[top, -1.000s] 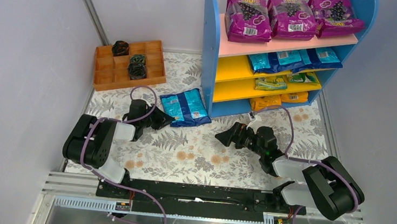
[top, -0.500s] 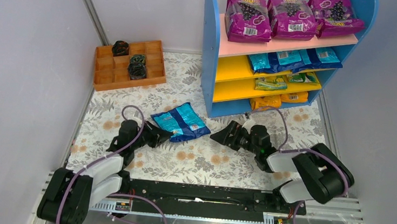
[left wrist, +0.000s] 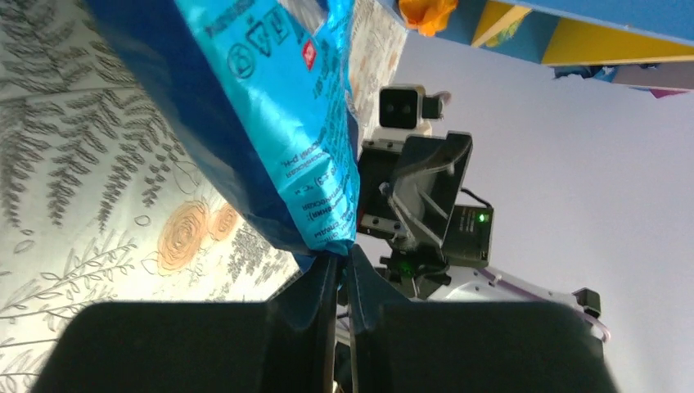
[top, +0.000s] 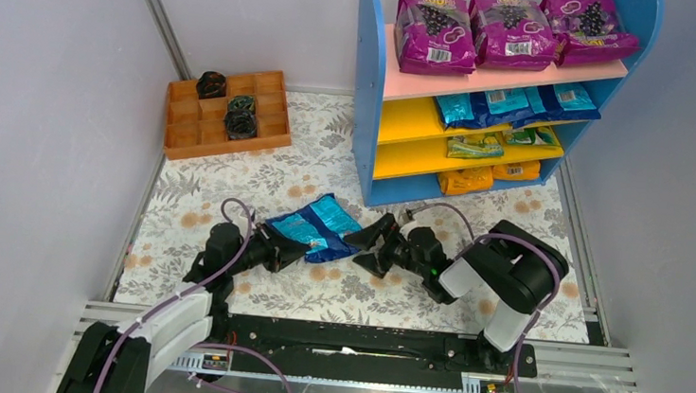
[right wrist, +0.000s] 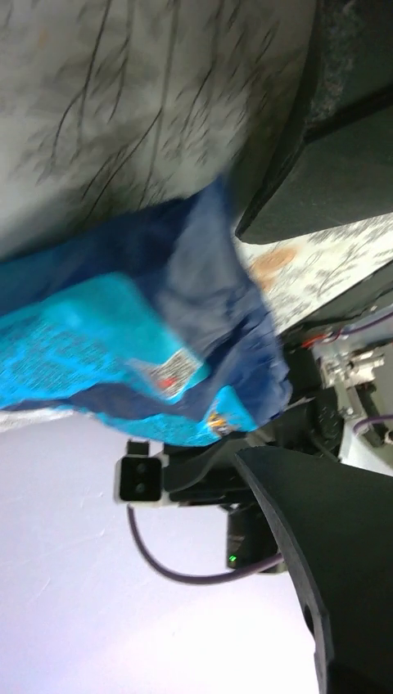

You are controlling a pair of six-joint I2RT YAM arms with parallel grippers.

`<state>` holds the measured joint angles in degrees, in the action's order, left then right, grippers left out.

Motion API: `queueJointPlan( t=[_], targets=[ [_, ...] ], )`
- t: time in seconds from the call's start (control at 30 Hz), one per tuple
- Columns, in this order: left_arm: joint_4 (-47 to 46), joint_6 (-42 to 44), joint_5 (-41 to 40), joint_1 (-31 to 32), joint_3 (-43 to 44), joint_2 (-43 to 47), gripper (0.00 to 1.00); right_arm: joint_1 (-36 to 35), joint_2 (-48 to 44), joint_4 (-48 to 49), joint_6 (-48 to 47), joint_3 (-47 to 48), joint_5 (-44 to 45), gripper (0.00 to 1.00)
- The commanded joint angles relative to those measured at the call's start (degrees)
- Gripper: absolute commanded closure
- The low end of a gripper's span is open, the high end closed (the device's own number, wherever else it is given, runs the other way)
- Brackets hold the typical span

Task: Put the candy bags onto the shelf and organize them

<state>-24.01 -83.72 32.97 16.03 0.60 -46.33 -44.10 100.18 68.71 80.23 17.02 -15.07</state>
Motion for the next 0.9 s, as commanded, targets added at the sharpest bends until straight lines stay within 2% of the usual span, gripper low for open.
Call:
queueJointPlan(
  t=[0.0,0.17,0.27,0.43,0.67,0.77,0.87],
  targets=[
    [-5.7,-4.2,5.0,0.4,-4.0,5.0,0.91,-2.2,1.7,-0.4,6.2,5.5,7.3,0.00],
    [-4.1,-4.0,6.5,0.4,-5.0,8.9,0.92,-3.7,3.9,-1.0,9.5,8.4,12.0,0.00],
    [-3.2,-2.3,8.0,0.4,-4.2,8.0,0.92,-4.7,5.7,-0.5,11.1,10.7,13.3,0.01],
    [-3.0,0.5,9.9,0.5,-2.7,5.7,0.92,-7.1,8.5,-0.8,12.7,14.6,16.1,0.09],
    [-0.9,3.1,10.7,0.7,-1.0,5.0,0.92,-9.0,12.3,-1.1,15.3,17.0,20.3,0.11],
    [0.4,4.2,11.2,0.8,-0.9,5.0,0.92,-9.0,12.8,0.9,15.3,15.9,22.3,0.19],
    [2.1,6.0,11.8,0.8,1.0,5.3,0.92,-9.0,11.4,4.2,13.0,14.4,22.5,0.33]
  ],
)
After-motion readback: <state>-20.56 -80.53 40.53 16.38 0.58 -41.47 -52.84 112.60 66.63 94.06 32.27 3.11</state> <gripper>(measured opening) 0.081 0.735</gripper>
